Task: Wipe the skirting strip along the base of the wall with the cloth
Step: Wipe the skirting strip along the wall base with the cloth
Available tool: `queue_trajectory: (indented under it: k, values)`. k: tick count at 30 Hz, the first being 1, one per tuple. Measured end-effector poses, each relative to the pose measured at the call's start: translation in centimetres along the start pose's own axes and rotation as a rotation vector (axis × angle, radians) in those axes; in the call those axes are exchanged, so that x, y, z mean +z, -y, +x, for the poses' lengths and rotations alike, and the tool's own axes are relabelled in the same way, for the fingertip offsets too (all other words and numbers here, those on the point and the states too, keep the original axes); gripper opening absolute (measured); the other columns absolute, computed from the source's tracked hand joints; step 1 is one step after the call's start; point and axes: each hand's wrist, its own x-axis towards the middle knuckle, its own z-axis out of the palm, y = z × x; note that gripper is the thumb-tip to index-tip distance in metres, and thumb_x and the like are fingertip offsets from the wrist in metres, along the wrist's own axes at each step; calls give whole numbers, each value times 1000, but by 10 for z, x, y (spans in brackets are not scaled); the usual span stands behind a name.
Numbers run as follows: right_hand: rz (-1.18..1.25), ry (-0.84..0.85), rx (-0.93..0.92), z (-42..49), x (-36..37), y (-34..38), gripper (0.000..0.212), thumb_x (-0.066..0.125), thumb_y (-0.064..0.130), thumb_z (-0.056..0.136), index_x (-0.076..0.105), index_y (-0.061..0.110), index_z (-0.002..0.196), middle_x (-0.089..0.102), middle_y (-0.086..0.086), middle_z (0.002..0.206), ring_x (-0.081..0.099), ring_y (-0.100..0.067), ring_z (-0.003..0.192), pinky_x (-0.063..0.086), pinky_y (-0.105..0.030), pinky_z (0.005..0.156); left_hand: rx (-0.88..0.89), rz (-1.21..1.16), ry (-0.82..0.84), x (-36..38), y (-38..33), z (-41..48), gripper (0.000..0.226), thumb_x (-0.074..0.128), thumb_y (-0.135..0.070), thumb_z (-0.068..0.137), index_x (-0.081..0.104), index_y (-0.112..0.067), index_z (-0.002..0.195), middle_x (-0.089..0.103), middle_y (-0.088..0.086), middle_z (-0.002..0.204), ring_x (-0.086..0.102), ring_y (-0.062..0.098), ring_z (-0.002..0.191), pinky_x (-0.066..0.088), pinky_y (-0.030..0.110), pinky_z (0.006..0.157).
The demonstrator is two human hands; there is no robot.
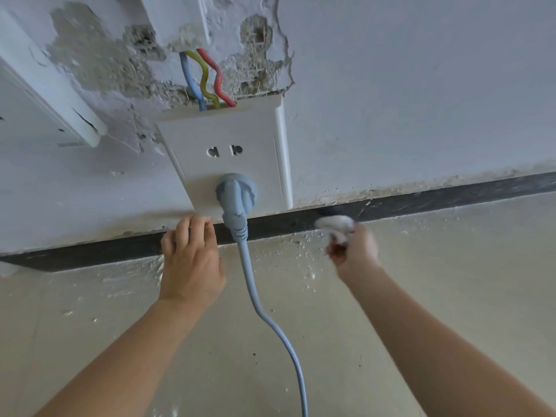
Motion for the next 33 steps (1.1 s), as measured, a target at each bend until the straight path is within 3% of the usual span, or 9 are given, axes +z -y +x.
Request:
queue_trajectory:
  k: [3, 6, 7, 10, 13, 19, 26, 29, 33]
  values:
    - [-127, 311, 235, -20, 46, -49, 19, 37, 4, 95, 56, 1, 94, 63, -16, 80, 56, -17, 50, 52, -25, 47, 5, 1, -47, 2, 3, 0, 60, 83, 2, 42, 64, 11, 98, 52, 18, 95, 39, 33, 95, 33, 46, 79]
    - [-66, 415, 310, -46, 87, -65, 23, 35, -4, 95, 53, 2, 81, 57, -13, 66, 56, -22, 49, 54, -34, 77, 21, 6, -62, 3, 2, -1, 50, 81, 5, 43, 64, 8, 90, 48, 16, 90, 39, 34, 94, 34, 44, 76]
    - [-24, 386, 317, -46, 93, -62, 25, 33, -6, 94, 52, 2, 80, 54, -13, 67, 54, -23, 47, 54, -32, 76, 27, 0, -54, 3, 3, -2, 45, 80, 6, 43, 64, 6, 85, 48, 15, 90, 40, 33, 94, 38, 45, 75]
    - [33, 269, 269, -42, 88, -42, 21, 30, -6, 94, 49, -2, 87, 52, -15, 72, 52, -18, 36, 52, -24, 45, 37, -8, -17, 2, 5, -5, 47, 78, 6, 44, 66, 6, 89, 43, 14, 100, 41, 33, 98, 37, 44, 80]
    - [13, 143, 145, -37, 59, -15, 21, 34, -3, 95, 51, -3, 83, 56, -18, 80, 56, -21, 58, 54, -22, 47, 41, 19, 31, 3, 6, -5, 55, 78, 1, 47, 67, 7, 100, 46, 15, 109, 41, 33, 102, 36, 43, 85]
    - [267, -50, -56, -28, 0, 26, 24, 35, 6, 94, 58, 2, 93, 56, -11, 74, 53, -17, 55, 50, -20, 44, 31, 13, 90, 2, -5, -3, 41, 79, -6, 50, 66, 7, 87, 46, 16, 106, 41, 33, 98, 37, 41, 82]
    - [-225, 205, 209, -33, 42, -28, 18, 39, 6, 96, 55, 0, 102, 59, -18, 83, 58, -24, 59, 55, -27, 51, 55, 47, 97, -1, -3, -4, 45, 82, -7, 46, 66, 8, 85, 52, 19, 98, 42, 34, 93, 35, 41, 78]
    - [-203, 122, 157, -27, 60, -7, 20, 37, 3, 96, 55, 1, 89, 56, -16, 73, 53, -23, 52, 54, -28, 54, 49, 54, 114, -3, -6, -3, 46, 83, -4, 37, 64, 7, 77, 55, 21, 91, 41, 33, 88, 39, 44, 74]
    - [-118, -92, 73, -12, 25, 46, 20, 38, 4, 97, 54, 2, 85, 51, -13, 66, 46, -21, 47, 52, -25, 44, 44, 90, 142, 1, -7, -7, 57, 86, -2, 29, 65, 14, 79, 59, 28, 93, 40, 35, 91, 28, 45, 78]
